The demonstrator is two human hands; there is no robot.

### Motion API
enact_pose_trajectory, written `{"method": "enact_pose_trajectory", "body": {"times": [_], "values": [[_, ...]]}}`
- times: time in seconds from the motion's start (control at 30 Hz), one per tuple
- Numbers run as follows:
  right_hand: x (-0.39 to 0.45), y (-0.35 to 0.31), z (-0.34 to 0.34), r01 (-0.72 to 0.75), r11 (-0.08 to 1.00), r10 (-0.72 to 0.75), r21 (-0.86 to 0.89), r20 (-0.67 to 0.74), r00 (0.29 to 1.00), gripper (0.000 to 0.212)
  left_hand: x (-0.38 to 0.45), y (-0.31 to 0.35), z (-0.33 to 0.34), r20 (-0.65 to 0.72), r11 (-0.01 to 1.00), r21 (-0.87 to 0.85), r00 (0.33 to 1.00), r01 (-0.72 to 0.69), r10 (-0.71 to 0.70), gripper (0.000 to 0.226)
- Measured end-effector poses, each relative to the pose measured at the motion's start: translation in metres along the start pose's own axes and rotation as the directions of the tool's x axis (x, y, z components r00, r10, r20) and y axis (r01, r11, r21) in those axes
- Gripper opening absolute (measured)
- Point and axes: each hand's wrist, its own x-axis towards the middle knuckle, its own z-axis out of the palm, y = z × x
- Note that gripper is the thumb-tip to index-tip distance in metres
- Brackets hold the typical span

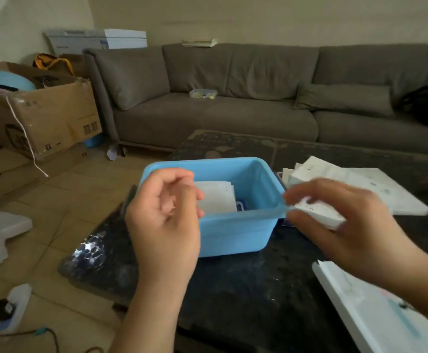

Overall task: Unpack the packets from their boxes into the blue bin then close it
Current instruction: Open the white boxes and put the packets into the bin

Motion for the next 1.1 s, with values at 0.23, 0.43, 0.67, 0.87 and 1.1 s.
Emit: {"method": "enact_pose_trajectory", "body": {"times": [0.23, 0.43, 0.67, 0.87, 1.1], "values": [[-0.135, 0.034, -0.002, -0.012, 0.835, 0.146, -0.551, 0.200, 0.969, 0.053, -0.064, -0.013, 0.043, 0.628, 0.872, 0.444, 0.766, -0.207, -0.138, 0.009], [-0.158, 0.043, 0.001, -0.038, 0.845, 0.125, -0.533, 0.128, 0.984, 0.025, -0.093, -0.010, 0.067, 0.774, 0.743, 0.602, 0.442, -0.292, -0.454, 0.008], [-0.158, 0.048, -0.015, -0.394, 0.883, 0.315, -0.256, -0.299, 0.901, 0.057, -0.110, -0.018, 0.093, 0.877, 0.896, 0.361, 0.422, -0.260, -0.231, 0.025], [-0.167, 0.048, -0.019, -0.259, 0.880, 0.195, -0.397, -0.193, 0.962, 0.070, -0.118, -0.031, 0.105, 0.856, 0.931, 0.268, 0.505, -0.248, -0.111, 0.041], [-0.171, 0.058, -0.030, -0.303, 0.857, 0.197, -0.418, -0.276, 0.941, 0.033, -0.124, -0.031, 0.111, 0.857, 0.943, 0.210, 0.512, -0.260, -0.050, 0.036]]}}
